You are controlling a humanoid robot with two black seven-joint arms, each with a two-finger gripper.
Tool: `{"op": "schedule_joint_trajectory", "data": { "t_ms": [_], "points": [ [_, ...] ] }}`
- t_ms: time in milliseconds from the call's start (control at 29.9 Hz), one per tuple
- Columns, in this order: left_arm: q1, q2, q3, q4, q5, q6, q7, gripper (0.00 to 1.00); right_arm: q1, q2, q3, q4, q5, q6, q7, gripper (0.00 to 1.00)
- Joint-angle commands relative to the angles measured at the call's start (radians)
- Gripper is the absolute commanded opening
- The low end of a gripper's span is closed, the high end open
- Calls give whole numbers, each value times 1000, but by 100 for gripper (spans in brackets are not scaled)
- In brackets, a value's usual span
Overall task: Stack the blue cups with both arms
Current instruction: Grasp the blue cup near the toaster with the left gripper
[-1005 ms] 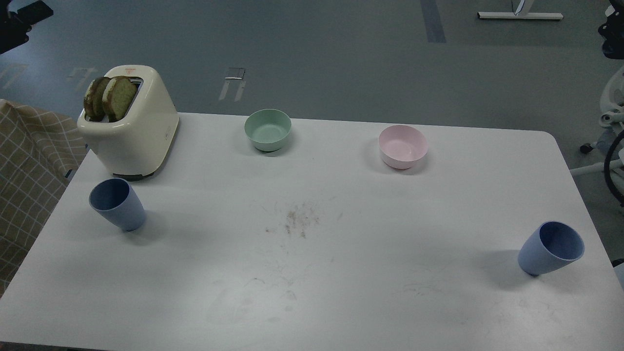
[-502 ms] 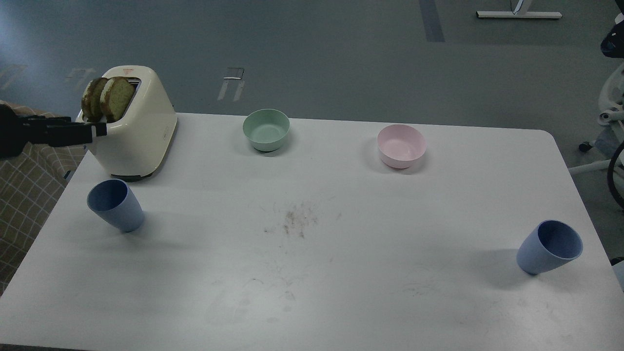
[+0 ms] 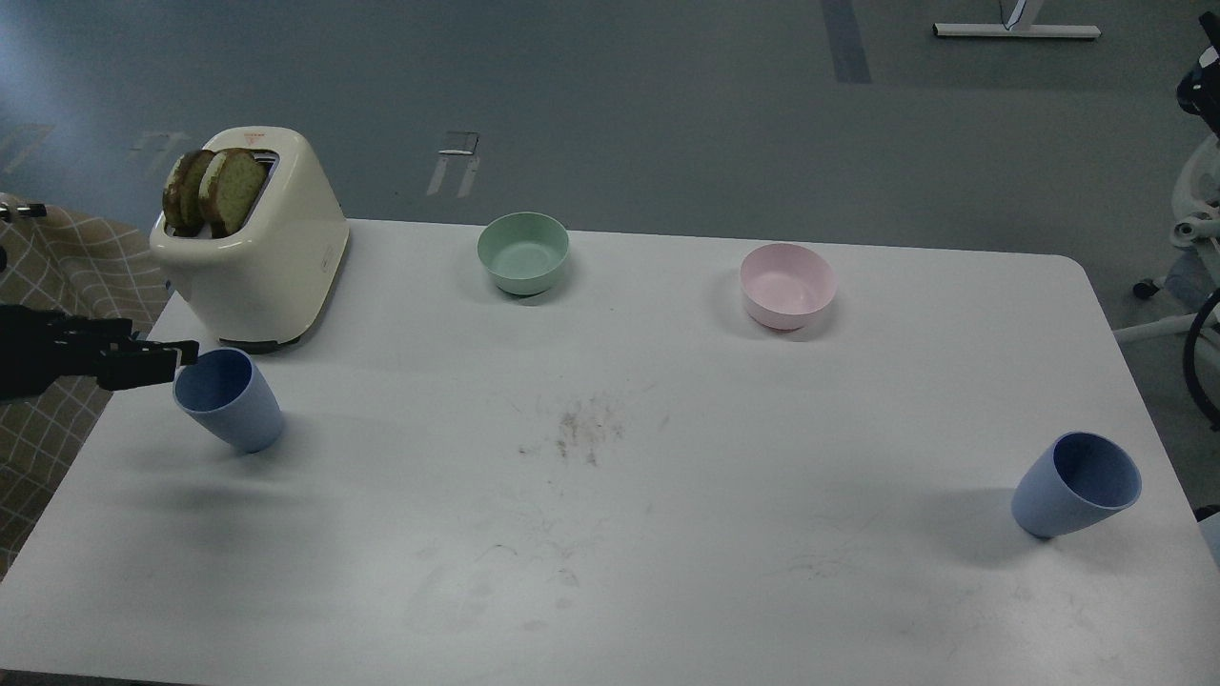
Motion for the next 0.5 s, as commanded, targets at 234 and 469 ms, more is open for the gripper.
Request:
{"op": "schedule_joint_trajectory", "data": {
  "t_ms": [234,469],
  "points": [
    [10,-97,2,107,-1,2,-33,70,-2,0,5,1,0,0,0,100],
    [38,-124,2,162,7,3,-36,61,-11,0,9,3,0,0,0,100]
  ]
}}
